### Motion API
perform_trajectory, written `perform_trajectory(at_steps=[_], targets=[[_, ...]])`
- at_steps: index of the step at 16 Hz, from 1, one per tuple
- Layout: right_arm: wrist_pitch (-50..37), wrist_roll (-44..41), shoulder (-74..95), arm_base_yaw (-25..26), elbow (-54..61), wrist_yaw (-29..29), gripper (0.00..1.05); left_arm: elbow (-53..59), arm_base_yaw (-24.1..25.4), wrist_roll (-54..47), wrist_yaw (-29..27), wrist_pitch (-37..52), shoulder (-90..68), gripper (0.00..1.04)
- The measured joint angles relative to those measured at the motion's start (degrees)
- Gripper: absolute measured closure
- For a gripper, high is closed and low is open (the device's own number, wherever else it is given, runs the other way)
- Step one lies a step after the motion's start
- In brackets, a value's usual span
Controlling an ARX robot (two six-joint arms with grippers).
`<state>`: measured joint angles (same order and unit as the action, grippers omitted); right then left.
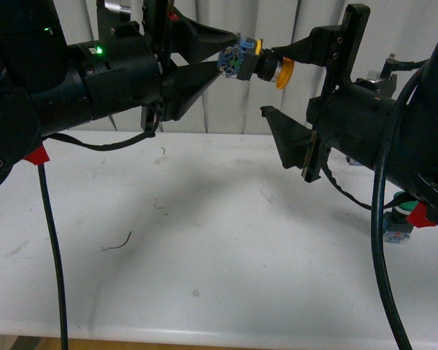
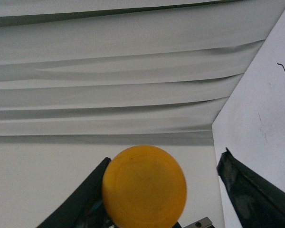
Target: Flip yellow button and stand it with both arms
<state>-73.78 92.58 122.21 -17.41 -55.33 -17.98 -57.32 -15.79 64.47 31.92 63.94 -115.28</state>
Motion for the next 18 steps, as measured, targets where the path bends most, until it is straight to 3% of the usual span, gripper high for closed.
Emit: perform_trajectory(at_steps=[3, 4, 11, 16, 17, 18], targets=[[-0.1, 0.4, 0.0, -0.2, -0.7, -0.2, 0.63, 0.0, 0.0, 0.0, -0.2, -0.4, -0.6, 0.75], [-0.1, 0.4, 0.0, -0.2, -0.7, -0.2, 0.67, 0.0, 0.0, 0.0, -0.3, -0.4, -0.6, 0.75], [-0.1, 0.4, 0.0, -0.2, -1.0, -0.2, 0.67, 0.0, 0.1, -0.3, -0.4, 0.0, -0.6, 0.75], [0.3, 0.4, 0.0, -0.6, -1.0, -0.9, 0.67, 0.0, 0.4, -0.2, -0.2, 0.8, -0.6, 0.15], [0.3, 0.4, 0.0, -0.6, -1.0, -1.2, 0.67, -0.6, 2.0, -0.3, -0.2, -0.2, -1.8, 0.07], [0.3, 0.4, 0.0, -0.6, -1.0, -1.4, 0.68, -0.8, 3.3, -0.3, -0.2, -0.4, -2.8, 0.07]])
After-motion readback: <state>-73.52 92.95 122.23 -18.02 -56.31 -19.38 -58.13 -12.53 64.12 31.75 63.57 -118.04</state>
